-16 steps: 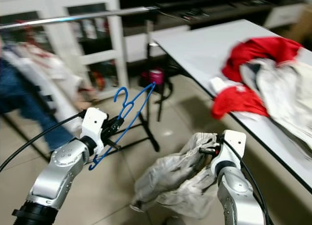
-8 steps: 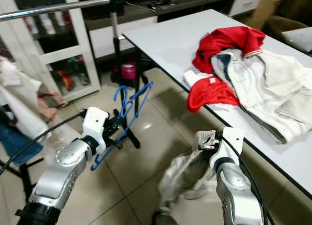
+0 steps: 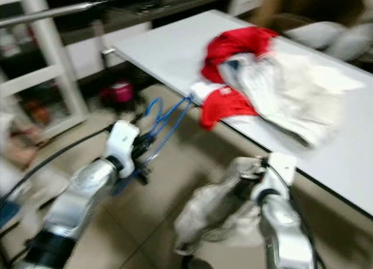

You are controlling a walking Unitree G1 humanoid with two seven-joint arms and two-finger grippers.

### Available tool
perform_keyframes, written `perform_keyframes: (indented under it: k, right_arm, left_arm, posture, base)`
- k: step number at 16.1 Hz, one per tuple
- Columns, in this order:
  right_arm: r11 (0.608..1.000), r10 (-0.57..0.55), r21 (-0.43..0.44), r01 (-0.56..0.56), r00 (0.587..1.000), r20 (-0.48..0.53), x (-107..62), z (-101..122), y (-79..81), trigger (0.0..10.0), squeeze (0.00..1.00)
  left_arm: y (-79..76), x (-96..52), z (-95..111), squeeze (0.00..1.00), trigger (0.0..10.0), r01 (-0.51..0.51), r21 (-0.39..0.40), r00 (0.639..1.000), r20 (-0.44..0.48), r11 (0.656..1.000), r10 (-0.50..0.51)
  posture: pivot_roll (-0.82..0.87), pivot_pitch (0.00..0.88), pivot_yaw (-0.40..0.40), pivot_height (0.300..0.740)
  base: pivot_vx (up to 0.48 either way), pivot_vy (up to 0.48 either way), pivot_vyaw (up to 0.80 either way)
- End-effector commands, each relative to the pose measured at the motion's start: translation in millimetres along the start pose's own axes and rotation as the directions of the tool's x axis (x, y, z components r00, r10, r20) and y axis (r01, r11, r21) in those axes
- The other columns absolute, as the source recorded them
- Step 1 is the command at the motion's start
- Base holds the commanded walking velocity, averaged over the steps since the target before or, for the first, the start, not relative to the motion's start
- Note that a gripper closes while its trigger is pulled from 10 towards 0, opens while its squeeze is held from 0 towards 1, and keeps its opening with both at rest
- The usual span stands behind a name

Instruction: Hang hanger

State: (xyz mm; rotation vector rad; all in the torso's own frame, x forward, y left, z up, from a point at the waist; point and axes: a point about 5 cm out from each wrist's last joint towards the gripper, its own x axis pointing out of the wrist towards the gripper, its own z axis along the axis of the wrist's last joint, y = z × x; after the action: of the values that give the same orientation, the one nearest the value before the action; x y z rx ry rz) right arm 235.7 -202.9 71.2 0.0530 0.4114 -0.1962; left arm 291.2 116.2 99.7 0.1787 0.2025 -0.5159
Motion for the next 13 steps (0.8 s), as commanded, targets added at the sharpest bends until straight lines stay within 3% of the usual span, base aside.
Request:
perform_keyframes:
  k: [1, 7, 13]
  right_arm:
    - [0.999, -0.033, -0.006, 0.034, 0.999, 0.04, -0.6, 8.7, -7.7, 10.0, 0.0]
    - [0.999, -0.032, -0.028, 0.033, 0.999, 0.031, -2.7, 5.3, -7.7, 10.0, 0.0]
    - [0.999, -0.021, -0.047, 0.024, 0.998, 0.051, -4.0, 8.5, -7.3, 10.0, 0.0]
  left_arm:
    - [-3.9, 3.2, 5.4, 0.0, 10.0, 0.006, 0.0, 1.0, 0.025, 1.0, -0.006]
    - [-5.5, 3.3, 4.3, 0.0, 10.0, 0.03, 0.001, 0.999, 0.017, 1.0, -0.03]
    - [-7.6, 2.1, 3.6, 0.0, 10.0, 0.034, 0.004, 0.999, 0.02, 0.999, -0.034]
  posture:
    - [0.01, 0.0, -0.007, 0.74]
    - [0.01, 0.004, -0.005, 0.74]
    - [0.0, 0.014, -0.002, 0.74]
  base:
    - [0.0, 0.0, -0.8]
    - [0.0, 0.0, -0.8]
    - [0.0, -0.261, -0.8]
